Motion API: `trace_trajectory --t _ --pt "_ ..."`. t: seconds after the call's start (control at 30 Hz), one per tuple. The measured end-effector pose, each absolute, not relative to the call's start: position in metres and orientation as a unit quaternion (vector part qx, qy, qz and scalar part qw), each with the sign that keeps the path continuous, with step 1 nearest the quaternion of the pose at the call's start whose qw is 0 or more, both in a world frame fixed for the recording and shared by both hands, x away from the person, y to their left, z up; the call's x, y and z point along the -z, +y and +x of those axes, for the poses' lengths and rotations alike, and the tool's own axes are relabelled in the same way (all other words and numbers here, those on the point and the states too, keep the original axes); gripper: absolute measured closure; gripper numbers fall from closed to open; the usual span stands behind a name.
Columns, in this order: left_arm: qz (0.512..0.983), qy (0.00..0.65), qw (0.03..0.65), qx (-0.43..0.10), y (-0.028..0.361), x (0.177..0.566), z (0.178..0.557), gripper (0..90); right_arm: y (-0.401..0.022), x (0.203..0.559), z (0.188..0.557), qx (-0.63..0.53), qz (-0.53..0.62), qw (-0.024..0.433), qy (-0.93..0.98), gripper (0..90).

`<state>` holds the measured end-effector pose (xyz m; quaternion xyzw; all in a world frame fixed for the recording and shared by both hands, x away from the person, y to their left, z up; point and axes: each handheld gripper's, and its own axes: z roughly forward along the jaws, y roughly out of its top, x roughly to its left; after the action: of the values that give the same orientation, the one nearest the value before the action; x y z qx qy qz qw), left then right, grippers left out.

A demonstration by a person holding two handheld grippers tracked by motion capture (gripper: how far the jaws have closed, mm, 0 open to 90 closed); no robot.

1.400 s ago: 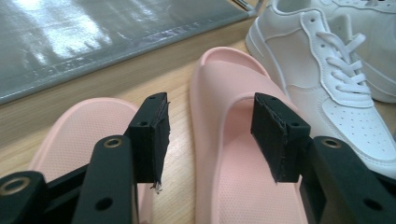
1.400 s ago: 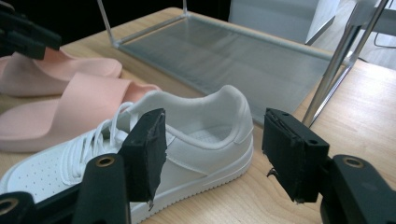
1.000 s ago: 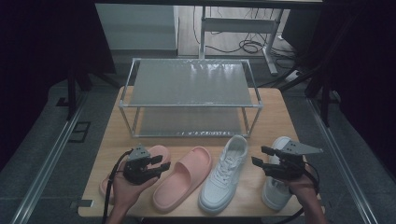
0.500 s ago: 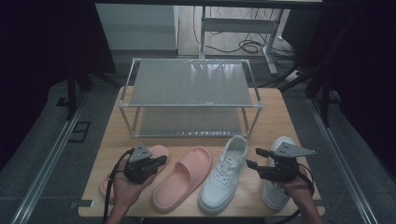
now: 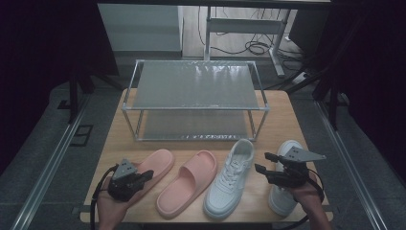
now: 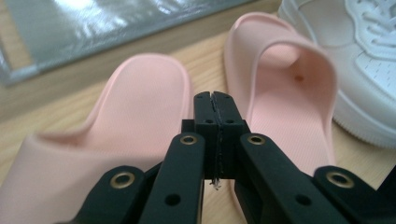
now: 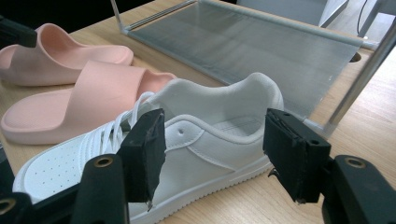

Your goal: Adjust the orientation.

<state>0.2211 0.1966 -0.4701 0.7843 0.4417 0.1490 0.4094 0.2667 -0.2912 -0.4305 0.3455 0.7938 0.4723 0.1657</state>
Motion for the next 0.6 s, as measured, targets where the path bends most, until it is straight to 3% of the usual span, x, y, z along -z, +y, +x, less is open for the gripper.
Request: trace_trajectory --t 0.6 --pt "0.781 0.486 0.369 -0.135 0.223 0.502 0.194 90.0 -0.289 0.431 0.267 -0.467 0.338 0.165 0.8 39.8"
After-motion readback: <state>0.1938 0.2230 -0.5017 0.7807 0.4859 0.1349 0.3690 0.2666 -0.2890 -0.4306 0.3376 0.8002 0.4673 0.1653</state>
